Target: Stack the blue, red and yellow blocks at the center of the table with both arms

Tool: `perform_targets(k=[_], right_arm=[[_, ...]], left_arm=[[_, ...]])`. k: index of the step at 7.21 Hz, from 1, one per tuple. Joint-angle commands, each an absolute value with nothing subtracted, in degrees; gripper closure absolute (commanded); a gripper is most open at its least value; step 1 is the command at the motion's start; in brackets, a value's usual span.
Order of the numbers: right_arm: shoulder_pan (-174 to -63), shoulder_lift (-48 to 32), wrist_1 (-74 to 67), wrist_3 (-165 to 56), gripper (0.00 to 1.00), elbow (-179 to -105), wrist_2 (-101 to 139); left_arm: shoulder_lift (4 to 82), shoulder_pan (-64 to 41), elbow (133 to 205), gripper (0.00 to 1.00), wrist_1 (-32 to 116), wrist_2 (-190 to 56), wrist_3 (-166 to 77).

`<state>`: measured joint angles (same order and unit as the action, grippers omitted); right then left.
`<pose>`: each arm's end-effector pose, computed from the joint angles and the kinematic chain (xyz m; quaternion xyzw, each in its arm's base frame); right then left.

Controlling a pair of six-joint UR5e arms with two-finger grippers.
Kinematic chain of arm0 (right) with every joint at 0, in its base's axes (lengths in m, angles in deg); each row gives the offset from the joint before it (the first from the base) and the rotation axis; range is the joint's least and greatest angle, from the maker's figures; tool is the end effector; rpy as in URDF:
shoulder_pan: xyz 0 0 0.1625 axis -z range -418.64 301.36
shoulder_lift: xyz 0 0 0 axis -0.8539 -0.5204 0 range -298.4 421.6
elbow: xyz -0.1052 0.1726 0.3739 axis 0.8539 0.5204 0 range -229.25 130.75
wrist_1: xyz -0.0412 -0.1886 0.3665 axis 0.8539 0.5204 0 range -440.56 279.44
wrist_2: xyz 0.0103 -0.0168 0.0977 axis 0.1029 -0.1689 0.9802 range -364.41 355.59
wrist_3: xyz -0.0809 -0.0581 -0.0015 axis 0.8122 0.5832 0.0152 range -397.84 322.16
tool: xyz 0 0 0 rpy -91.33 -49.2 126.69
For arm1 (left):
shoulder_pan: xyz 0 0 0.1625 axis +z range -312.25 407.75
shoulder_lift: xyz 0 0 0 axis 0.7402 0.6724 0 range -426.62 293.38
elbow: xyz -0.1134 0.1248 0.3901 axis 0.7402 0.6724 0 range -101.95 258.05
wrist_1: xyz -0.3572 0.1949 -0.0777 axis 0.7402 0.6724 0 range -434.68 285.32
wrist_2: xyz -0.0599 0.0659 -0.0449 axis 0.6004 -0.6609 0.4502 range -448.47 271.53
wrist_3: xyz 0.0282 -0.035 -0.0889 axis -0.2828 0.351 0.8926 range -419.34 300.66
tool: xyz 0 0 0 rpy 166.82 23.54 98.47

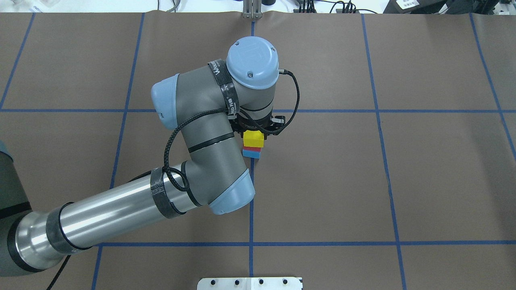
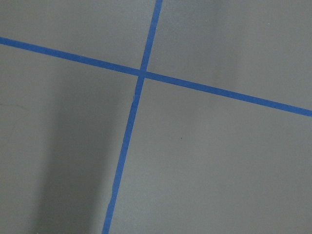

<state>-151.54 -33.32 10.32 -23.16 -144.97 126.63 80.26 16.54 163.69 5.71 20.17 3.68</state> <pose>0.0908 -0.4512 0.6558 0.0530 -0.3465 -0.0958 0.9316 0.5733 -0.4661 0.0847 0.0438 0.3887 0.0253 0.9200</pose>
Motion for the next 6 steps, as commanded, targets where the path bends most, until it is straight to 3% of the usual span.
perform_targets(k=[1,5,6], right_arm=[[-151.54,-33.32,10.32,-23.16,0.00,-144.96,126.64],[-151.54,-33.23,10.32,-23.16,0.00,-144.96,126.64],[-151.54,-33.23,10.32,-23.16,0.00,-144.96,126.64]], left_arm=[[80.42,16.63,163.39,0.34,5.74,20.16,3.68],[80.68,16.28,162.95,0.33,5.66,20.16,2.19],[80.69,16.02,163.65,0.00,5.74,20.16,1.75]])
